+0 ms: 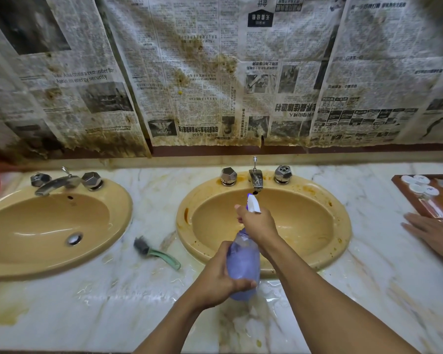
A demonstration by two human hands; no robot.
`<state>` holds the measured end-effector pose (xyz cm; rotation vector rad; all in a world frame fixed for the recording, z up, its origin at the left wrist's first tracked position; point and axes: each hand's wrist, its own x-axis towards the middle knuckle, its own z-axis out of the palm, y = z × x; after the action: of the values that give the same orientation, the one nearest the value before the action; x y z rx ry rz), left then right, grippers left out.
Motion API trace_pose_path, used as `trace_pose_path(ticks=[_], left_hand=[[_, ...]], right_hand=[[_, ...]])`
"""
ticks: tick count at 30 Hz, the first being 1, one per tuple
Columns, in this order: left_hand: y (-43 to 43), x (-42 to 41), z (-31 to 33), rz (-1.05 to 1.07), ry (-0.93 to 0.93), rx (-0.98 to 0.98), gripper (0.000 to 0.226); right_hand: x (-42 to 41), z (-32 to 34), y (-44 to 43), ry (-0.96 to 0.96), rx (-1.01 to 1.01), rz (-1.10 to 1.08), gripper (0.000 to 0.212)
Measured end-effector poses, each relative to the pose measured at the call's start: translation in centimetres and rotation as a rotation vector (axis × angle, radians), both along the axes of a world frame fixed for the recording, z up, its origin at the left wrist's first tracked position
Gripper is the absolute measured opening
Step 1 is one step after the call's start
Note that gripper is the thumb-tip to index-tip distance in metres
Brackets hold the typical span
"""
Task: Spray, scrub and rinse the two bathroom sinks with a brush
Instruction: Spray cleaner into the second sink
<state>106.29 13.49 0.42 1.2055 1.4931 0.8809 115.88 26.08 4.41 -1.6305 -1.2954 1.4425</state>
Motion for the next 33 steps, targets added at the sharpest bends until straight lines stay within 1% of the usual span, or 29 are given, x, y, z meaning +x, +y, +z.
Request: trace_pose_path(ticks=[2,5,7,9,11,13,15,17,22,25,29,31,33], left_hand=[[0.0,-0.2,0.4,-0.019,0.015,0.008,0.066],[0.0,0.0,0.8,-0.031,0.027,0.012,0.066],[-0.2,0.1,0.7,-0.020,0.019,0.004,0.067],[-0.4,0.2,0.5,0.001,0.006,0.004,0.066],[-0.5,0.2,0.4,0.011,0.005,0.005,0.066],[-0.5,0.2,0.3,-0.005,0.018,0.007,0.068],[-0.5,0.3,0.3,-0.021,0.033,0.005,0.068],[-0.6,0.5,0.3,-0.030,0.031,0.000,0.068],[-1.0,0.3,0.2,-0.019,0.015,-0.009,0.069],[-1.0,0.0,0.3,-0.023,0.041,0.000,0.069],[-1.5,0.0,0.4,0.000,0.061,-0.001,0.069],[-1.8,0.0,0.3,0.019,0.056,-0.006,0.068],[-2.1,-0.4,0.3,0.034,0.051,-0.011,0.068]], right_hand=[[0.2,0.2,-0.1,-0.006,-0.008,-0.054,0.025],[0.5,0.3,-0.3,-0.047,-0.012,-0.119,0.029],[0.5,0.3,-0.4,-0.037,0.009,-0.083,0.032],[0.5,0.2,-0.3,0.002,0.021,0.010,0.033],[0.4,0.1,-0.4,0.042,0.004,0.057,0.028],[0.4,0.0,-0.4,0.032,0.006,-0.002,0.025],[0.6,0.1,-0.6,-0.039,-0.002,-0.095,0.028],[0.7,0.3,-0.9,-0.090,-0.007,-0.118,0.030],[0.5,-0.4,-1.0,-0.036,0.023,0.008,0.032],[0.6,-0.4,-1.0,-0.009,0.017,0.009,0.034],[0.3,0.1,-1.5,-0.034,-0.006,-0.037,0.032],[-0.1,0.0,-1.7,-0.024,0.009,0.001,0.033],[-0.4,-0.2,-1.8,0.032,0.030,0.070,0.032]])
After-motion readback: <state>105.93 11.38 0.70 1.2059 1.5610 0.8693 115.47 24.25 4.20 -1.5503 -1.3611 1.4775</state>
